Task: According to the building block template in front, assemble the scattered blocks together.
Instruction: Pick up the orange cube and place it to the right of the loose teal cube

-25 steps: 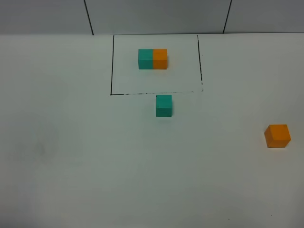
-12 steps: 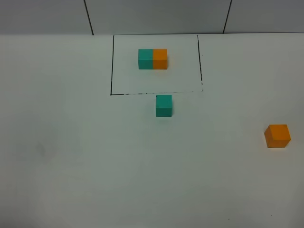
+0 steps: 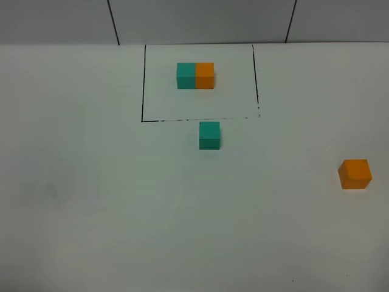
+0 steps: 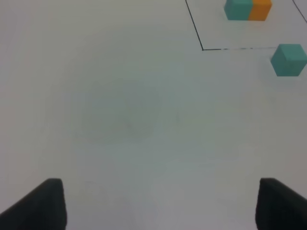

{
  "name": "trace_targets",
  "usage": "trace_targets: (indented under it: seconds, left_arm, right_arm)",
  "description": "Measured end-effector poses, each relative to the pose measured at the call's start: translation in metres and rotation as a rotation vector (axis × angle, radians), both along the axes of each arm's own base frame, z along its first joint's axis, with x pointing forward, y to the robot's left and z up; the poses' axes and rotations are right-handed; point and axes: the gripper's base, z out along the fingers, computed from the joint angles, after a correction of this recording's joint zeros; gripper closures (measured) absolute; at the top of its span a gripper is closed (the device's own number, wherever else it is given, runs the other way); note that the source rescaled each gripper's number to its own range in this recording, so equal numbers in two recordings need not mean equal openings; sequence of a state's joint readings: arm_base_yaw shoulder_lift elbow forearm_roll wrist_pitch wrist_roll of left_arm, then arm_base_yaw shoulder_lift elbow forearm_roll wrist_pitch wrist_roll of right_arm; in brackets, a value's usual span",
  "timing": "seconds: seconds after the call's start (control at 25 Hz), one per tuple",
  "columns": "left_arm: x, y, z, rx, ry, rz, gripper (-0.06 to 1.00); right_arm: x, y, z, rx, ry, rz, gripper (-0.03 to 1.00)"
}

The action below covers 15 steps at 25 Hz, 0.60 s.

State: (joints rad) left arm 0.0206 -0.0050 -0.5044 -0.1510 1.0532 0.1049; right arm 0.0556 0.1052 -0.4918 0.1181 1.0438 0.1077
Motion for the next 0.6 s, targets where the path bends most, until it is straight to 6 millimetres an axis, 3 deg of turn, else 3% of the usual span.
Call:
trace_targets:
  seconds: [0.12,0.28,0.48,0.6]
  left_arm:
    - [0.000,0.000,0.000,0.000,0.000,0.000,0.26]
    - [0.000,0.000,0.000,0.000,0.000,0.000,0.26]
    - [0.000,0.000,0.000,0.000,0.000,0.000,0.26]
    - [0.000,0.000,0.000,0.000,0.000,0.000,0.26]
  right_arm:
    - [0.039,0.004,0.002,0.012,0.172,0.003,0.31]
    - [0.115,0.007,-0.004,-0.030,0.326,0.018,0.31]
    - [0.204,0.011,-0.045,-0.098,0.582,0.068,0.31]
    - [0.239,0.012,-0.071,-0.121,0.681,0.091,0.31]
